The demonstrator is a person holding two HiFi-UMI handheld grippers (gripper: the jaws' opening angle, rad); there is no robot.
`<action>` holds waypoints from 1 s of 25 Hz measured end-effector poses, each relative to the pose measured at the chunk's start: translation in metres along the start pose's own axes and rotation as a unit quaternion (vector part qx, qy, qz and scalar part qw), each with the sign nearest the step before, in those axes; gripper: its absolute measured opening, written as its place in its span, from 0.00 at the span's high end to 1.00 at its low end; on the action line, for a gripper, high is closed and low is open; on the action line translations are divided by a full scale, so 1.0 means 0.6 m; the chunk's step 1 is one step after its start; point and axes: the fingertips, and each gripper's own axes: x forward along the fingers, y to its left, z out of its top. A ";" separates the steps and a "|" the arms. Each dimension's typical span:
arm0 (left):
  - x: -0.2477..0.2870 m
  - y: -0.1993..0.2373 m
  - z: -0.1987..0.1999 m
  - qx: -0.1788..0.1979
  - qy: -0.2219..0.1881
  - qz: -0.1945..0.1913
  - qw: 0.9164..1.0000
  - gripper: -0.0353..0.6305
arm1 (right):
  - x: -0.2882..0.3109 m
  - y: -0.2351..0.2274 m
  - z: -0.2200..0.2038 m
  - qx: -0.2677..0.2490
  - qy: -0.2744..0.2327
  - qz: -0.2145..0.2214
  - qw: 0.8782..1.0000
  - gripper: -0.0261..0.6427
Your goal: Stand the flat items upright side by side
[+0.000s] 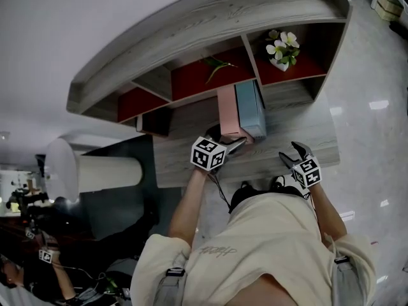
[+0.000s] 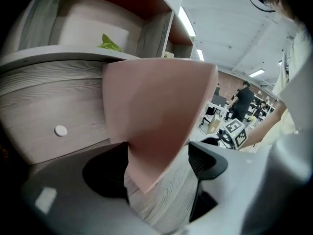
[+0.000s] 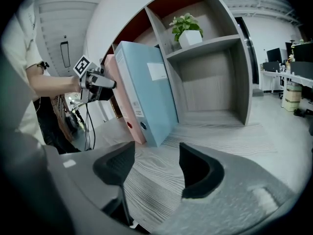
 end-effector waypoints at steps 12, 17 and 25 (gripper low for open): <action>0.020 0.023 0.022 -0.009 -0.008 -0.003 1.000 0.34 | 0.007 -0.037 0.009 0.012 0.004 -0.002 1.000 0.54; 0.017 0.025 0.020 -0.017 -0.012 -0.001 1.000 0.35 | 0.008 -0.038 0.015 0.014 0.000 -0.003 1.000 0.54; -0.016 0.017 0.004 -0.039 -0.032 -0.002 0.999 0.41 | 0.002 -0.018 0.042 0.015 -0.020 -0.012 1.000 0.54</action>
